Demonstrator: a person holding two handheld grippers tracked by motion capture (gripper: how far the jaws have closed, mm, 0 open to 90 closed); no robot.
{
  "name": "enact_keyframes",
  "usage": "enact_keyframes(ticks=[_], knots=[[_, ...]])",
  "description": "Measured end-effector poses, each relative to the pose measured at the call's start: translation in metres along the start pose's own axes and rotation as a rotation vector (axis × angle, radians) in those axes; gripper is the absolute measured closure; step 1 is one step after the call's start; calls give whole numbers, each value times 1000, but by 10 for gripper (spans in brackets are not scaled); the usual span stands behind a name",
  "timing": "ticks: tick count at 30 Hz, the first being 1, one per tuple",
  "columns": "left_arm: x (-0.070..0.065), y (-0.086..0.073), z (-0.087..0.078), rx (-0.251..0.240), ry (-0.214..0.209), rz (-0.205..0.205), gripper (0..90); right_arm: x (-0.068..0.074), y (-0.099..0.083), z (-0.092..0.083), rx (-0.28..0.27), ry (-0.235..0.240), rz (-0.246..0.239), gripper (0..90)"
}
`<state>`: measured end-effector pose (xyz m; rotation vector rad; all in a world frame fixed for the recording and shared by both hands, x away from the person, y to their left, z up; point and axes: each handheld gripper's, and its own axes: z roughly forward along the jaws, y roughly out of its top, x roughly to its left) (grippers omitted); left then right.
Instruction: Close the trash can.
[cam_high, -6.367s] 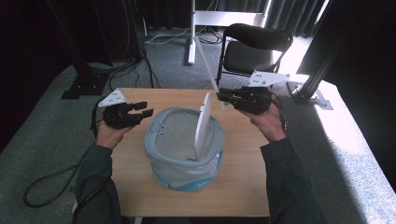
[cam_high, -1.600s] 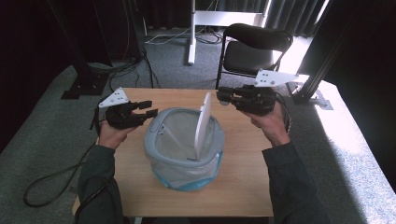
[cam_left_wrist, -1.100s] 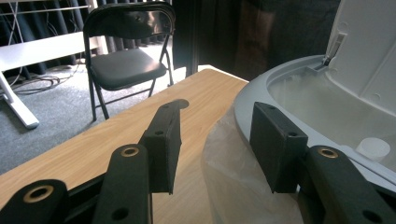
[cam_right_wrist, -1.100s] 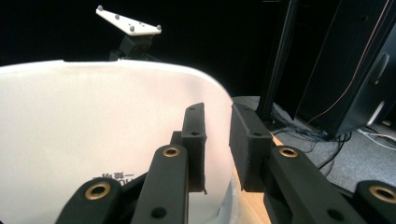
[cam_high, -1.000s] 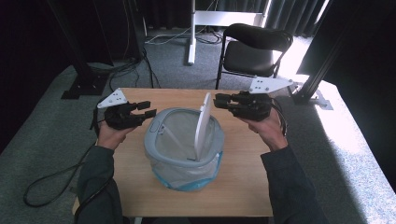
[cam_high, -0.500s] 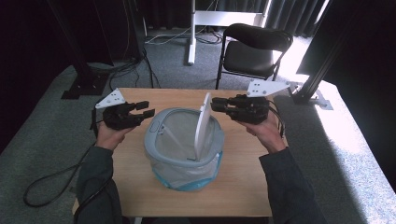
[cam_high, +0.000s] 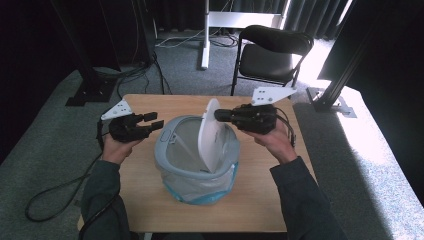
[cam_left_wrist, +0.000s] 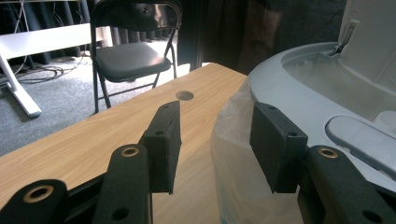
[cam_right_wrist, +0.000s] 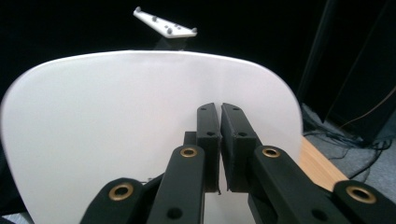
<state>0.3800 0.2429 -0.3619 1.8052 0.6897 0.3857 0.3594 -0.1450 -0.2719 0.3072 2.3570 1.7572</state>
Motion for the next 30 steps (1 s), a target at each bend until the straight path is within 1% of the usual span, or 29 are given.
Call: enact_keyframes(ticks=[3,8,14,16,18,19,21,22,27,30], knots=[[0,-1,-1,-1,0,-4,531,5,3,17,32,20,-12,865],[1,-2,-2,-2,0,-5,531,9,5,46,104,32,-23,884],[1,-3,-3,-7,0,-9,531,13,7,72,194,36,-28,898],[1,-4,-3,-8,0,-9,531,16,8,77,217,35,-38,898],[1,-4,-3,-6,0,-8,531,17,9,79,225,37,-39,899],[1,-4,-3,-5,0,-8,531,18,10,82,242,33,-45,899],[1,-5,-3,-5,1,-8,531,20,10,85,254,33,-48,900],[1,-5,-3,-5,1,-9,531,21,10,86,268,34,-50,900],[2,-5,-2,-4,-1,-12,531,25,10,94,323,24,-74,900],[2,-6,-1,-1,-2,-11,531,27,10,99,364,11,-98,900]])
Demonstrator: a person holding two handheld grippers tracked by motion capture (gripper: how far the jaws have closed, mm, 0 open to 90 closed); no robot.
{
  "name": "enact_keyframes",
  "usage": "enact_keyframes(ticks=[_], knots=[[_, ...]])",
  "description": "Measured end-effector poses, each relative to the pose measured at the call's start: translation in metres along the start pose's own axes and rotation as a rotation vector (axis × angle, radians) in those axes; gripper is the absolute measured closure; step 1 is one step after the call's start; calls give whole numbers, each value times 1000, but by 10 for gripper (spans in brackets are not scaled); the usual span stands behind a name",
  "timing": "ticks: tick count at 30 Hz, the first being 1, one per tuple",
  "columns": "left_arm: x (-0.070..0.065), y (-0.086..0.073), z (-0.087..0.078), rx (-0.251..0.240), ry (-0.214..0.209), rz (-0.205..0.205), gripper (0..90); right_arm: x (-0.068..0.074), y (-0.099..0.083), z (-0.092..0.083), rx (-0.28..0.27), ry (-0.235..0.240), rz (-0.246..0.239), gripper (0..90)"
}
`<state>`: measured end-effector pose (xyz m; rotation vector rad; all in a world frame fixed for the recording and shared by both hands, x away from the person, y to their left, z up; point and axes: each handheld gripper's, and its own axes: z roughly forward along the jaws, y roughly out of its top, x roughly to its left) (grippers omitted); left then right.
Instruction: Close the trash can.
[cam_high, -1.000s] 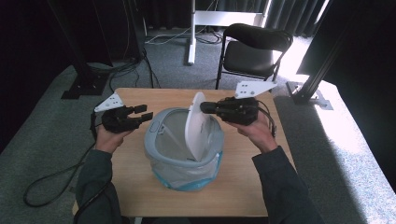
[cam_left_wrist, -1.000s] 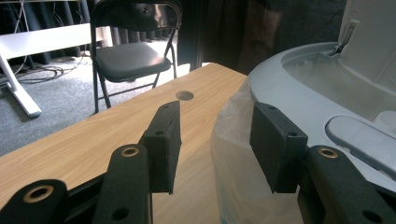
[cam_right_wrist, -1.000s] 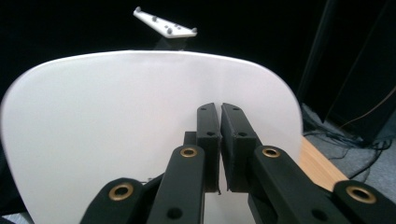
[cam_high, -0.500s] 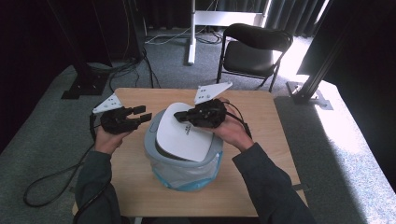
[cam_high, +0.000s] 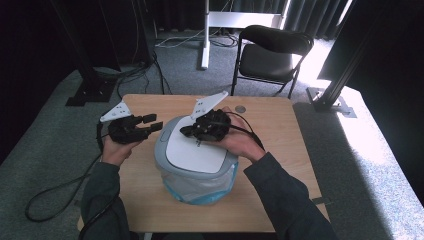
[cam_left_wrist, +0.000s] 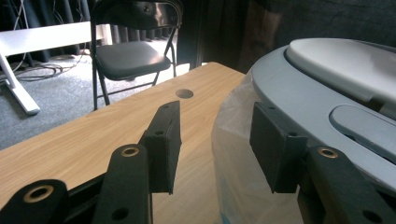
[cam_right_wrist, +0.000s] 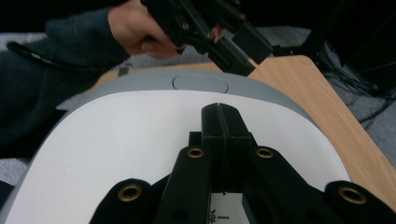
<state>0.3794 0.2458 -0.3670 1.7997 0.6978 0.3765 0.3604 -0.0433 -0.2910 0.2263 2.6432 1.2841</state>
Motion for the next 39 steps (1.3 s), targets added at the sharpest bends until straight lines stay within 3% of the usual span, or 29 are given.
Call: enact_keyframes(ticks=[1,12,13,18,21,24,29,35,39], knots=[[0,0,0,-1,0,-1,531,2,1,2,21,-6,-2,900],[1,-2,2,1,-2,-9,531,6,12,15,47,22,23,900],[0,-2,2,2,-3,-7,531,9,13,18,80,14,10,900],[-1,-1,5,2,-8,-6,531,8,15,17,86,16,-9,900],[0,-2,6,5,-7,-11,531,10,13,15,77,-15,-32,900],[1,-4,6,7,-5,-14,531,8,10,5,32,-14,-22,900],[1,-4,4,2,-1,-17,531,-1,7,-20,-35,-61,21,900],[1,-5,3,1,-1,-18,531,-14,-11,-43,-59,-128,69,900],[0,-6,6,3,-4,-20,531,-25,-28,-53,-82,-145,107,899]])
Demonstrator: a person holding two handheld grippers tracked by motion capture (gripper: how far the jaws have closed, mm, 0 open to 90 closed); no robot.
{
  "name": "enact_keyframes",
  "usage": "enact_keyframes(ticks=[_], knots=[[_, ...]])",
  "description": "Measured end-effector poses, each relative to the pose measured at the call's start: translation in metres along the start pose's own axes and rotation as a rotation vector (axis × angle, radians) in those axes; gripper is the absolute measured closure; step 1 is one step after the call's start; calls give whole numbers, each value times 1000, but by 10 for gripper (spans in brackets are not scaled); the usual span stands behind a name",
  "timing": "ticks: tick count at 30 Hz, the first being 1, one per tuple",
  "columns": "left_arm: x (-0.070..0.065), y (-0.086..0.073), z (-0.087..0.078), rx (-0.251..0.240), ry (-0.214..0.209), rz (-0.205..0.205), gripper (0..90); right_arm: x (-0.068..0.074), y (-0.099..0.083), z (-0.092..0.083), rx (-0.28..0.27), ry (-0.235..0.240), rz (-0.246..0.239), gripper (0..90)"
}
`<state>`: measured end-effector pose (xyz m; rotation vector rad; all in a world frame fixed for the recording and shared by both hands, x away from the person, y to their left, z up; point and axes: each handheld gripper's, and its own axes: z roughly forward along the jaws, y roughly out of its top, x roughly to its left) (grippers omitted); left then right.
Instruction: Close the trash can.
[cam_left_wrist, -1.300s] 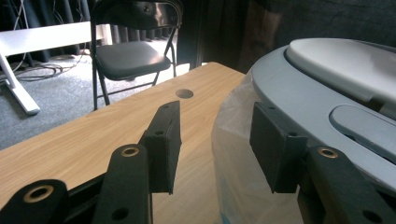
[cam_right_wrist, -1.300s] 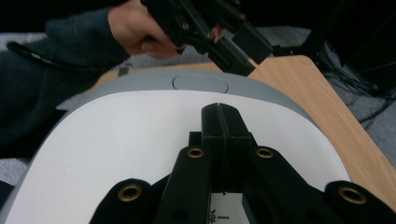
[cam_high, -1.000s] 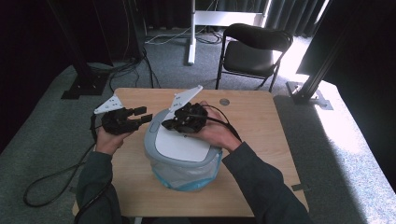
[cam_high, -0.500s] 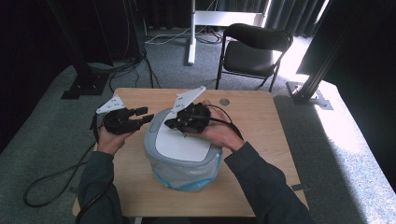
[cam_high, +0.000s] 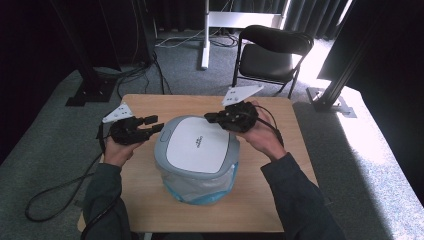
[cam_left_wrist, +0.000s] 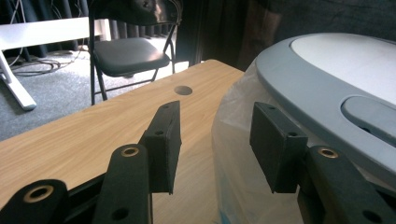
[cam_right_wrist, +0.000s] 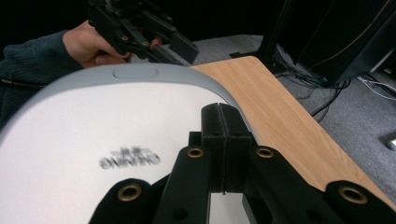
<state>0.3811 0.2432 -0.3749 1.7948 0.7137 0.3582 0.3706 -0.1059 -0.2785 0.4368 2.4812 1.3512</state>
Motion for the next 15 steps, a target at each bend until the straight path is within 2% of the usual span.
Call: enact_keyframes(ticks=[12,15], knots=[[2,-7,1,9,0,-12,531,-29,-35,-14,-24,-83,104,885],[3,-9,0,10,0,-17,531,-36,-45,-15,-16,-102,129,884]])
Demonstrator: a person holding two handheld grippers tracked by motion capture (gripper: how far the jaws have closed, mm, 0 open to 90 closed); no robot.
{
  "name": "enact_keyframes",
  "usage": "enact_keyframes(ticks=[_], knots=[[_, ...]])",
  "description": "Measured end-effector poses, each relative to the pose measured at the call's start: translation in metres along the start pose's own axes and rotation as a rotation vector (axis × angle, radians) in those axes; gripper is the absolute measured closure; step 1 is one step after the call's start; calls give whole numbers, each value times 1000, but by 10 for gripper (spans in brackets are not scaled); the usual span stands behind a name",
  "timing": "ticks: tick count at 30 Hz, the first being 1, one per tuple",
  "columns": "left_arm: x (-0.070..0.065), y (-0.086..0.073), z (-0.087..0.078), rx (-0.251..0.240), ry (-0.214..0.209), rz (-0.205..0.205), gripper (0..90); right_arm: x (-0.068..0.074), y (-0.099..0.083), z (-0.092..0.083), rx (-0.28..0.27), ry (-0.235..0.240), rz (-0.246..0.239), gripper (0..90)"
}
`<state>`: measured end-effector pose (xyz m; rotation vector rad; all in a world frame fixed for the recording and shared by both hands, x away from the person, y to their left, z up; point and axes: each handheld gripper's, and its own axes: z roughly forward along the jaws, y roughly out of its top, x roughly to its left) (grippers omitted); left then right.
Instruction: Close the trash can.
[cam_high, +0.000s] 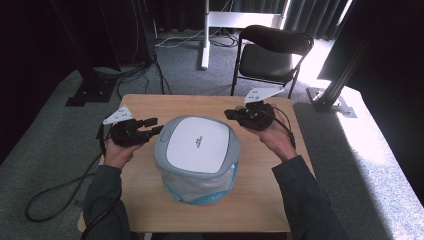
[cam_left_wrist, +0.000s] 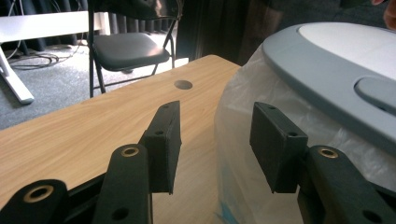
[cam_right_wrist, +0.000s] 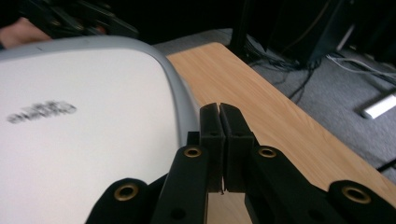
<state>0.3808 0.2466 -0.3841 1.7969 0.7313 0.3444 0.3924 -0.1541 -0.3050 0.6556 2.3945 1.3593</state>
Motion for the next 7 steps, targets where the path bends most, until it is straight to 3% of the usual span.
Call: enact_keyframes(ticks=[7], knots=[[2,-6,-5,0,13,-18,531,-19,-28,-6,10,-59,62,862]])
